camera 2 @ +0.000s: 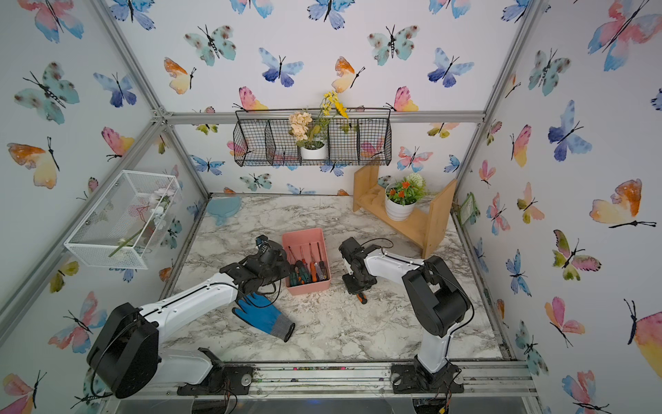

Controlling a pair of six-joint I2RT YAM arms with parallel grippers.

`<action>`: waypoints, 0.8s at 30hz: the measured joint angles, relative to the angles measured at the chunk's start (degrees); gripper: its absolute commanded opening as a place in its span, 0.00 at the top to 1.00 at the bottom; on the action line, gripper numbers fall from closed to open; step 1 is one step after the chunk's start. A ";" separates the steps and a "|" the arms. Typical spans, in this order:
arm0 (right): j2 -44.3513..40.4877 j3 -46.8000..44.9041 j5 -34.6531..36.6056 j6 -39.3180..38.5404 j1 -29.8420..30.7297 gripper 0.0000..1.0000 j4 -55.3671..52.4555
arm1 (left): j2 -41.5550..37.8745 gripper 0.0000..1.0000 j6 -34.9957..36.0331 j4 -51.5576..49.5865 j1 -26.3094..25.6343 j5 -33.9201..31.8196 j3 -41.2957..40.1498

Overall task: Put the screwdriver on the desktop into the storage box
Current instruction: Adjust the storage box at the center of the board, then place the screwdriver in the storage box.

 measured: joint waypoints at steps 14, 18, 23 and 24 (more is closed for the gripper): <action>-2.34 14.21 -0.76 3.34 0.90 0.87 -1.79 | -8.98 0.56 -4.96 -0.48 0.90 -4.90 -4.24; -1.64 22.64 -3.41 4.90 4.96 0.87 0.04 | -10.58 0.54 -6.29 -1.62 1.66 -6.34 -4.79; 3.39 27.76 -6.05 7.50 10.12 0.88 3.34 | -10.86 0.51 -7.43 -2.49 2.01 -6.91 -5.20; 4.66 27.80 -6.32 8.15 10.62 0.87 3.82 | -10.88 0.50 -7.56 -2.73 2.01 -6.93 -5.25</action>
